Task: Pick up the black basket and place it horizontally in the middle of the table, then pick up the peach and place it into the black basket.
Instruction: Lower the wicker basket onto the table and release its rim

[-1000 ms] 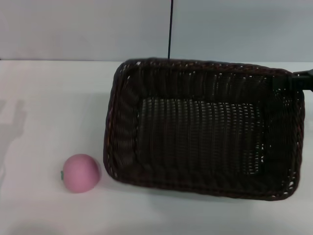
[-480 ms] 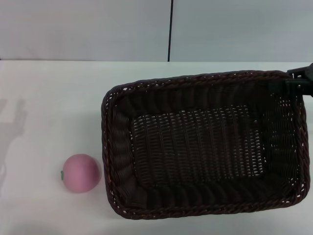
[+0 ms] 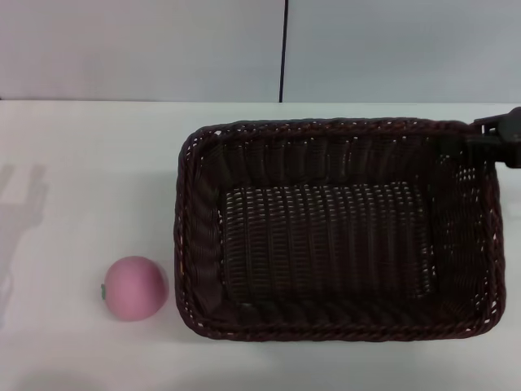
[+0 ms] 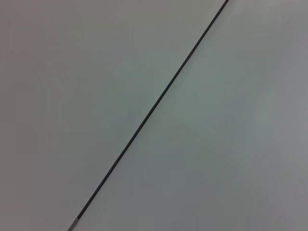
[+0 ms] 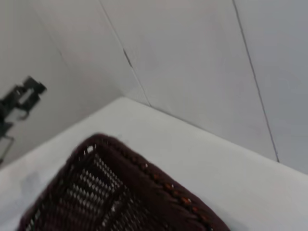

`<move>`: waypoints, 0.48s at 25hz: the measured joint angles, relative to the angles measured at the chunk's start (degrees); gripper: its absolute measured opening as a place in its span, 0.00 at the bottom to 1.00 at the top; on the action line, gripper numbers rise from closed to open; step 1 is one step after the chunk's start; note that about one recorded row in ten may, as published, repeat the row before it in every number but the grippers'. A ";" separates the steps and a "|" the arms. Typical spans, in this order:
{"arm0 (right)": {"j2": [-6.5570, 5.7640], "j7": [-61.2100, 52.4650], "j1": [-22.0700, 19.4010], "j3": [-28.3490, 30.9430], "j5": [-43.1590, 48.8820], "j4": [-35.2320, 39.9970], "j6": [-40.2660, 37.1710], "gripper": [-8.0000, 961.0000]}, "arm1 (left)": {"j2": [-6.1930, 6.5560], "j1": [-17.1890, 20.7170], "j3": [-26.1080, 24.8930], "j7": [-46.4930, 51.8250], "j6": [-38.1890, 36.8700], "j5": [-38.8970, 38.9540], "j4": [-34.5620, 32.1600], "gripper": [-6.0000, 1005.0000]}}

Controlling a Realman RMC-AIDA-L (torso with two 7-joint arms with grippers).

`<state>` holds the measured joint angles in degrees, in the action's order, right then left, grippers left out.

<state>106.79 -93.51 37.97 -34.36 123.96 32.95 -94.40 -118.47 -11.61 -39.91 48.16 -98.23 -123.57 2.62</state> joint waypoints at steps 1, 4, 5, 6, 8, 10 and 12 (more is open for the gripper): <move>0.00 0.00 0.00 0.00 0.00 0.00 0.00 0.23 | 0.00 -0.03 0.03 0.00 0.04 0.00 0.12 0.55; 0.74 0.67 0.12 -0.16 0.38 0.13 2.07 0.23 | 0.00 -0.03 0.10 0.00 0.14 0.00 0.30 0.55; 1.03 1.05 0.26 -0.18 0.35 0.14 3.63 0.23 | 0.00 -0.04 0.20 0.00 0.20 0.00 0.39 0.55; 1.03 1.05 0.26 -0.18 0.35 0.14 3.63 0.23 | 0.00 -0.04 0.20 0.00 0.20 0.00 0.39 0.55; 1.11 1.33 0.51 -0.08 0.05 0.20 5.42 0.23 | 0.00 -0.06 0.60 0.00 0.26 0.00 0.39 0.55; 1.15 2.65 1.01 0.54 -1.34 0.40 8.32 0.23 | 0.00 -0.08 0.73 0.00 0.55 0.00 0.41 0.55; 1.15 3.40 1.12 0.74 -2.27 0.51 9.46 0.30 | 0.00 -0.10 0.78 0.00 0.64 0.00 0.43 0.55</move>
<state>107.94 -90.11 39.09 -33.62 121.69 33.46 -84.94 -118.47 -11.71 -39.13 48.16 -97.59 -123.57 3.05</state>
